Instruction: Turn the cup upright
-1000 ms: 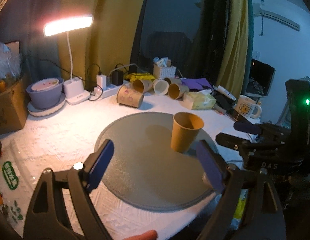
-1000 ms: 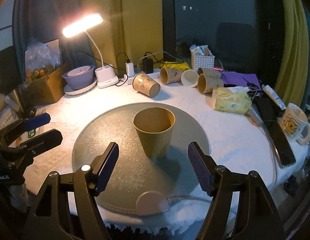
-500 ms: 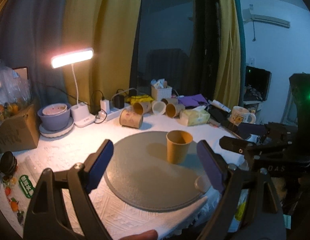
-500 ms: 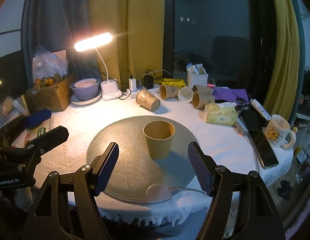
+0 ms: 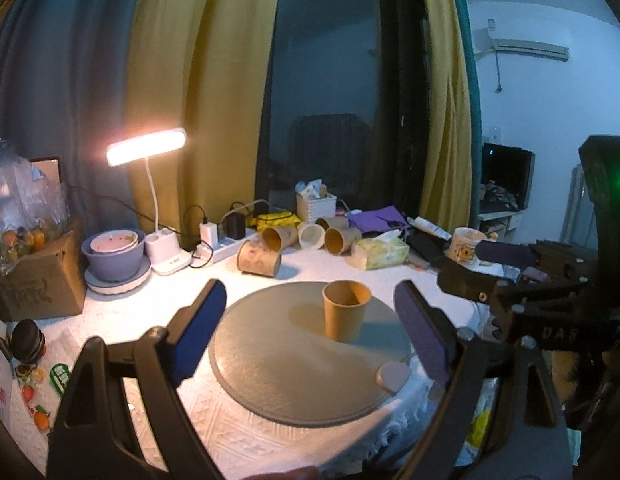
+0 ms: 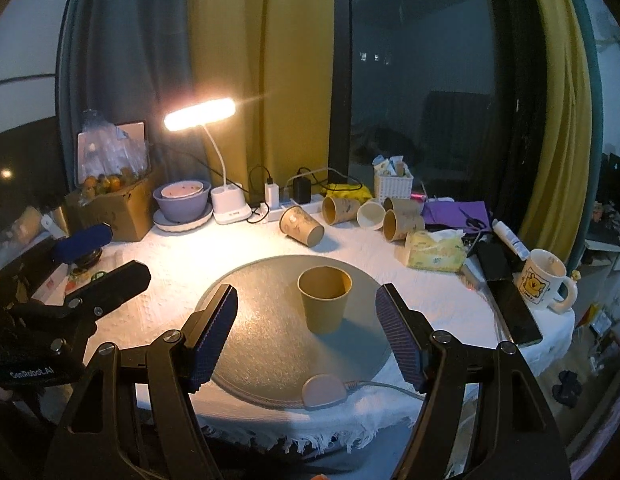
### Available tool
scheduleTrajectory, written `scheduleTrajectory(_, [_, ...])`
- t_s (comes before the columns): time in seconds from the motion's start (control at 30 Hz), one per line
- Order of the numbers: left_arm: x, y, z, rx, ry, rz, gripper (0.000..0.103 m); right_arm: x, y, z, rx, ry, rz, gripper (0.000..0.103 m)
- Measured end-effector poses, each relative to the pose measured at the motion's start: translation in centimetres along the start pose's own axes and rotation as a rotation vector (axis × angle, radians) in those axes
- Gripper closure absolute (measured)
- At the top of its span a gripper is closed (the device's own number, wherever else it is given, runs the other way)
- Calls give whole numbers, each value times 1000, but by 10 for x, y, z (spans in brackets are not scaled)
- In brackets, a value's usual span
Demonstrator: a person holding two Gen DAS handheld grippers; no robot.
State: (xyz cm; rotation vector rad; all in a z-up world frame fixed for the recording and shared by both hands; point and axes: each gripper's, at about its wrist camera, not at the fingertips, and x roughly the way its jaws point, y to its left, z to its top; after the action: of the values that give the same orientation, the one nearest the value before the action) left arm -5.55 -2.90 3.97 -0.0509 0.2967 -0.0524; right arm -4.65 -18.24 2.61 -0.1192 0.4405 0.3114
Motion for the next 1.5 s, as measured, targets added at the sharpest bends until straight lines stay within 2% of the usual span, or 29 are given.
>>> scheduleTrajectory(0.57, [-26,-8,14,7,-78,-28,16,-35,3,13,-18,-86,-14,28])
scheduleTrajectory(0.93, [-34,-9,17,5,-99,-39,16,-49,5,16,-31,-137,-19,28])
scheduleTrajectory(1.5, [-35,-11,17,-2,-100,-37,16,-48,8,15,-41,-134,-6,28])
